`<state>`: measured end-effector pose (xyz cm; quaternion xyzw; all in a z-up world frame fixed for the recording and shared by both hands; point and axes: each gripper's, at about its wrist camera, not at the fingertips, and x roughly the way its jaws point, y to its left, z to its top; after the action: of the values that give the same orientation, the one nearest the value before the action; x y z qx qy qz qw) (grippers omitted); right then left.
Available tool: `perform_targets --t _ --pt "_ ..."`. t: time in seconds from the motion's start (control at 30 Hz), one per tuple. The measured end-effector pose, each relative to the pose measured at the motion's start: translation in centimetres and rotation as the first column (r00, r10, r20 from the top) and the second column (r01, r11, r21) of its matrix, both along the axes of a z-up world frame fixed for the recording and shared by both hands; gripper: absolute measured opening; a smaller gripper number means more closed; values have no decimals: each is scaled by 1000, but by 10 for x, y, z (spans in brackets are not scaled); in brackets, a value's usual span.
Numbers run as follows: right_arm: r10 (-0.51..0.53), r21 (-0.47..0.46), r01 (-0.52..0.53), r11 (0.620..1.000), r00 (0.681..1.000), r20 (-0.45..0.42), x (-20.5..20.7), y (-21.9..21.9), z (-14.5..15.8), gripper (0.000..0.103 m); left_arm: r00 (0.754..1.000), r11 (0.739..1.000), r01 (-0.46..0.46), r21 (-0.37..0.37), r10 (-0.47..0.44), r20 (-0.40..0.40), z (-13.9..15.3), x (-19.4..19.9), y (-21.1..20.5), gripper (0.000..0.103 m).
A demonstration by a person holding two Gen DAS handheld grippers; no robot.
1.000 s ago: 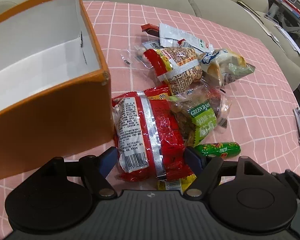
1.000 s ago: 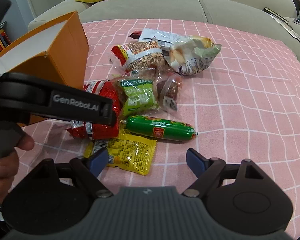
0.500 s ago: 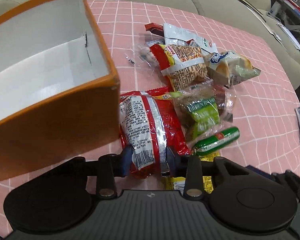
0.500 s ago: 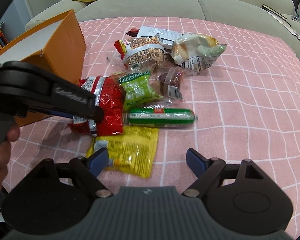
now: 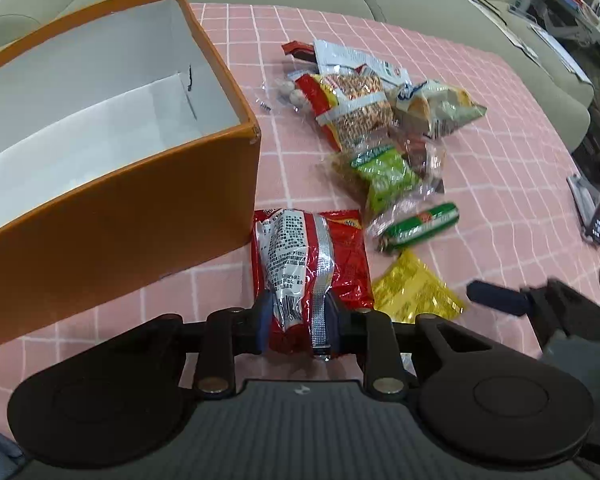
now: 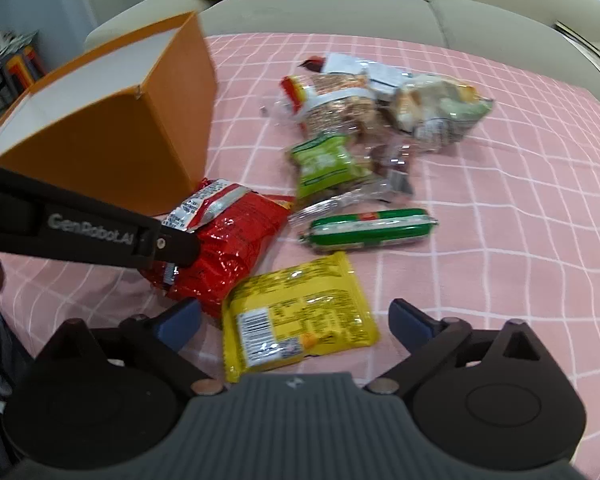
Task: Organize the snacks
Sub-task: 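Grasp the red chip bag with the left tool while the right tool grasps the yellow packet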
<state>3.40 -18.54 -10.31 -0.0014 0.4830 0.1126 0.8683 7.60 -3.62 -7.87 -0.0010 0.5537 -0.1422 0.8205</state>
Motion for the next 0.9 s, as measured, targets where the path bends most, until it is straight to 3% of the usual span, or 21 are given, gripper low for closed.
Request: perform_targets --t 0.13,0.2,0.33,0.47,0.63,0.8,0.9 --pt "76 -76 -76 994 997 -7 1 12 -13 97 999 1000 25 -2 -25 -23 2 -6 9 30" --pt "90 -109 -92 990 996 -16 4 13 -18 82 998 999 39 -4 -39 -40 1 -8 13 32" --pt "76 -97 -78 992 997 -24 9 3 -17 70 997 998 59 -14 -60 -56 -2 -10 15 43" --pt "85 -97 -88 991 996 -35 10 -5 -16 68 998 998 63 -9 -64 -26 2 -8 9 86" --pt "98 -118 -102 988 994 -37 12 -14 -15 71 997 997 68 43 -68 -22 -3 4 -12 89" --pt "125 -103 -127 987 992 -28 14 -22 -15 83 996 993 59 102 -52 -71 -20 12 -25 89" --pt "148 -103 -150 983 989 -27 16 -21 -18 86 995 992 38 121 -27 -93 -27 16 -27 89"
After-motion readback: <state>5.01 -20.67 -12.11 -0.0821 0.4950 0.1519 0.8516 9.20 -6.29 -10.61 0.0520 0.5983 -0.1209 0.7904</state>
